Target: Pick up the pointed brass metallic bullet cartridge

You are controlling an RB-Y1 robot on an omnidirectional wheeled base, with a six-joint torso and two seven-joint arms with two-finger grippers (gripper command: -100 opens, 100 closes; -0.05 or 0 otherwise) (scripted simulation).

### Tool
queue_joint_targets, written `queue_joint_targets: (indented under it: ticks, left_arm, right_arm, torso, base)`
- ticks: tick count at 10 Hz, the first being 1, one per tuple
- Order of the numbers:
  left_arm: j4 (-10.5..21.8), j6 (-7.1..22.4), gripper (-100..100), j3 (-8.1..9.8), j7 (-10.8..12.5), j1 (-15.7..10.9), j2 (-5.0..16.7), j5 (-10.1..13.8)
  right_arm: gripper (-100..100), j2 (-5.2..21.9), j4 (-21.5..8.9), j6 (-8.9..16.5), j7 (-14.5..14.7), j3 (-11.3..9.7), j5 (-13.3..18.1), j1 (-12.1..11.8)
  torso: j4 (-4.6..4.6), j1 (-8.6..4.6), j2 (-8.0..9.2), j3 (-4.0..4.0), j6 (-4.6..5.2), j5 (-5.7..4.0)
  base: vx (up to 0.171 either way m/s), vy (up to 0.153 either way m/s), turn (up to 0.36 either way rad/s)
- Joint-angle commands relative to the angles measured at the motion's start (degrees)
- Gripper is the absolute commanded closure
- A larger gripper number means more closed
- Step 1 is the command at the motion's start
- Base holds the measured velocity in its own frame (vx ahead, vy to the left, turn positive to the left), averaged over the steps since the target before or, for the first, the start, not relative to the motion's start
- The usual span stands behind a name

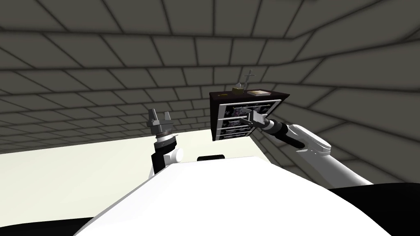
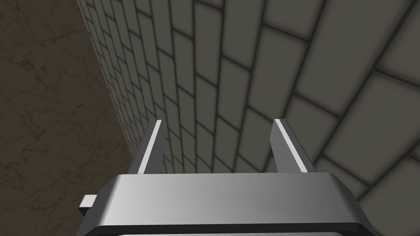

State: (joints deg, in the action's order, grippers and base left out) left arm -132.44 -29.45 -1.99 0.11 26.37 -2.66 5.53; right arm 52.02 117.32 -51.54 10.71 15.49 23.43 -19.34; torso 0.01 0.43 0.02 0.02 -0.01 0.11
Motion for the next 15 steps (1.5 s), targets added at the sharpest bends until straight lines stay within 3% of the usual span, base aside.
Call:
queue_joint_targets:
  ticks: [1, 4, 6, 9, 11, 12, 15]
  left_arm:
    - [0.0, 0.0, 0, 0.00, 0.0, 0.0, 0.0, 0.0]
    - [0.0, 0.0, 0, 0.00, 0.0, 0.0, 0.0, 0.0]
    - [0.0, 0.0, 0, 0.00, 0.0, 0.0, 0.0, 0.0]
    - [0.0, 0.0, 0, 0.00, 0.0, 0.0, 0.0, 0.0]
    - [0.0, 0.0, 0, 0.00, 0.0, 0.0, 0.0, 0.0]
    - [0.0, 0.0, 0, 0.01, 0.0, 0.0, 0.0, 0.0]
    - [0.0, 0.0, 0, 0.01, 0.0, 0.0, 0.0, 0.0]
  right_arm:
    - [-100, 1.7, -0.2, -0.3, 0.1, 0.2, 0.3, 0.0]
    - [-100, 7.6, -3.4, -3.7, 1.1, 3.1, 3.9, 0.2]
    - [-100, 10.0, -3.4, -3.7, 1.1, 3.1, 3.9, 0.2]
    - [-100, 15.6, -7.1, -7.1, 1.8, 6.2, 7.6, 0.1]
    - [-100, 18.3, -7.1, -7.1, 1.8, 6.2, 7.6, 0.1]
    - [-100, 20.5, -9.0, -8.8, 2.1, 7.8, 9.4, -0.1]
    - [-100, 25.8, -11.0, -10.4, 2.3, 9.4, 11.2, -0.4]
  torso:
    - [0.00, 0.00, 0.00, 0.00, 0.00, 0.00]
    - [-0.02, -0.13, -0.09, -0.06, 0.00, -0.04]
    - [-0.04, -0.05, -0.17, -0.10, -0.01, -0.01]
    - [-0.04, -0.12, -0.16, -0.10, -0.01, -0.03]
    - [-0.06, -0.06, -0.25, -0.15, -0.01, -0.01]
    - [-0.05, -0.23, -0.21, -0.13, -0.01, -0.05]
    - [-0.09, -0.12, -0.37, -0.21, 0.00, -0.04]
  base:
    - [-0.001, 0.051, -0.006]
    - [0.010, 0.089, -0.055]
    - [0.011, 0.074, -0.018]
    - [0.025, 0.094, -0.047]
    - [0.028, 0.070, -0.026]
    - [0.056, 0.072, -0.057]
    - [0.064, 0.085, -0.043]
